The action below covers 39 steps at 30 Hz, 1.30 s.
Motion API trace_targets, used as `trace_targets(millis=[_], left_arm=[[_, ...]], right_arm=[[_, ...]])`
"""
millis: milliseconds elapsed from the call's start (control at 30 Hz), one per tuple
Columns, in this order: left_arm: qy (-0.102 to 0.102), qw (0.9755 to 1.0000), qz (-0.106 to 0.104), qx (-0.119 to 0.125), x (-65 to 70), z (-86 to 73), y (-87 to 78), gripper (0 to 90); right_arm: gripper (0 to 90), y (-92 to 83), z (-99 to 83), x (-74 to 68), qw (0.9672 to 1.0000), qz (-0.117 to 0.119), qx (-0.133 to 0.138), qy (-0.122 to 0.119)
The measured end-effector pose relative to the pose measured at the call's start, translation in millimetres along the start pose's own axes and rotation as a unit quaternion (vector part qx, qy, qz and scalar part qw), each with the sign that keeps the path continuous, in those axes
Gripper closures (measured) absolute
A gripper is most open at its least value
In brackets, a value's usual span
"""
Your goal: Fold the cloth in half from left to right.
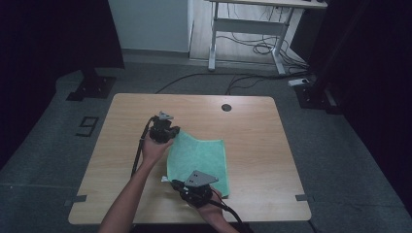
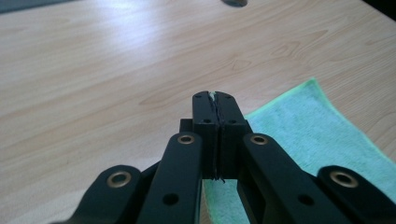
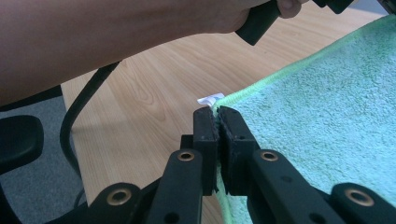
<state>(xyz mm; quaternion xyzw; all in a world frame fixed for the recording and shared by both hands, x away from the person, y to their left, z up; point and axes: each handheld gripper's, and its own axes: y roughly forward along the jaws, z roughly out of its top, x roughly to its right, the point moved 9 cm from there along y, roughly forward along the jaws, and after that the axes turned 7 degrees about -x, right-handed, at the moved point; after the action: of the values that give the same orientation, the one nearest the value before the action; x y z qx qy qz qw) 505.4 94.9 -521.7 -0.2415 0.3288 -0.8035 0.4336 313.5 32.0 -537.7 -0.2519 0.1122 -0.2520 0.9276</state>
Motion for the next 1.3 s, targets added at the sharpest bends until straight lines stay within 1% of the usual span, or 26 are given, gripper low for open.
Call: trace_targets(millis=[33,100,200,300,333,467,533,567,700,767,800,867,933,1000,1033,1167,1233,1300], left_arm=[[0.000,1.0000,0.000,0.000,0.0,0.0,0.0,88.6],[-0.005,1.0000,0.003,0.000,-5.0,0.3,-2.2,88.6],[-0.005,0.9999,0.006,0.007,-7.9,5.8,-10.9,88.6],[-0.004,0.9999,0.007,0.015,-7.5,10.4,-19.0,88.6],[-0.003,0.9999,0.006,0.015,-6.7,10.6,-19.6,88.6],[-0.001,1.0000,0.006,0.007,-3.5,6.3,-14.0,88.6],[0.006,0.9999,0.013,0.007,-2.4,4.5,-10.8,88.6],[0.009,0.9999,0.013,0.008,-1.1,4.7,-10.1,88.6],[0.011,0.9997,0.013,0.015,-0.8,13.0,-14.5,88.6],[0.011,0.9997,0.013,0.018,-1.9,19.0,-19.4,88.6],[0.012,0.9996,0.014,0.020,-1.9,21.6,-22.0,88.6],[0.015,0.9995,0.013,0.023,-0.8,24.7,-25.8,88.6],[0.018,0.9995,0.015,0.022,0.4,24.2,-25.3,88.6],[0.016,0.9996,0.015,0.018,1.9,21.3,-21.3,88.6],[0.015,0.9997,0.014,0.016,2.6,19.5,-19.0,88.6],[0.014,0.9998,0.013,0.008,3.2,13.3,-12.5,88.6],[0.012,0.9998,0.014,0.009,1.3,13.0,-14.3,88.6],[0.013,0.9997,0.019,0.013,-2.0,14.2,-20.3,88.6]], right_arm=[[85.6,2.0,-0.2,-0.2,1.0000,0.001,-0.002,0.000],[85.6,5.3,0.3,-1.3,1.0000,0.005,-0.004,0.000],[85.6,8.5,5.2,-4.7,1.0000,0.009,-0.001,-0.002],[85.6,5.8,8.2,-7.0,0.9999,0.010,0.004,-0.007],[85.6,5.0,8.0,-6.5,0.9999,0.009,0.005,-0.005],[85.6,5.9,5.8,-5.8,1.0000,0.007,0.003,-0.002],[85.6,7.7,4.6,-7.1,1.0000,0.009,-0.001,-0.004],[85.6,8.6,4.4,-7.8,1.0000,0.009,-0.001,-0.005],[85.6,12.8,7.2,-10.4,0.9999,0.015,-0.002,-0.007],[85.5,14.1,14.0,-13.9,0.9997,0.024,0.007,-0.004],[85.5,13.5,17.6,-16.5,0.9995,0.028,0.012,-0.007],[85.4,10.0,21.9,-19.7,0.9993,0.024,0.020,-0.017],[85.5,7.1,21.5,-18.0,0.9993,0.025,0.021,-0.016],[85.5,5.9,18.5,-14.7,0.9993,0.030,0.019,-0.004],[85.5,6.4,16.3,-13.1,0.9994,0.029,0.016,-0.002],[85.5,8.4,10.3,-10.8,0.9996,0.027,0.009,0.001],[85.5,9.2,11.7,-11.2,0.9995,0.029,0.011,0.001],[85.5,9.7,16.0,-13.7,0.9993,0.034,0.015,-0.002]])
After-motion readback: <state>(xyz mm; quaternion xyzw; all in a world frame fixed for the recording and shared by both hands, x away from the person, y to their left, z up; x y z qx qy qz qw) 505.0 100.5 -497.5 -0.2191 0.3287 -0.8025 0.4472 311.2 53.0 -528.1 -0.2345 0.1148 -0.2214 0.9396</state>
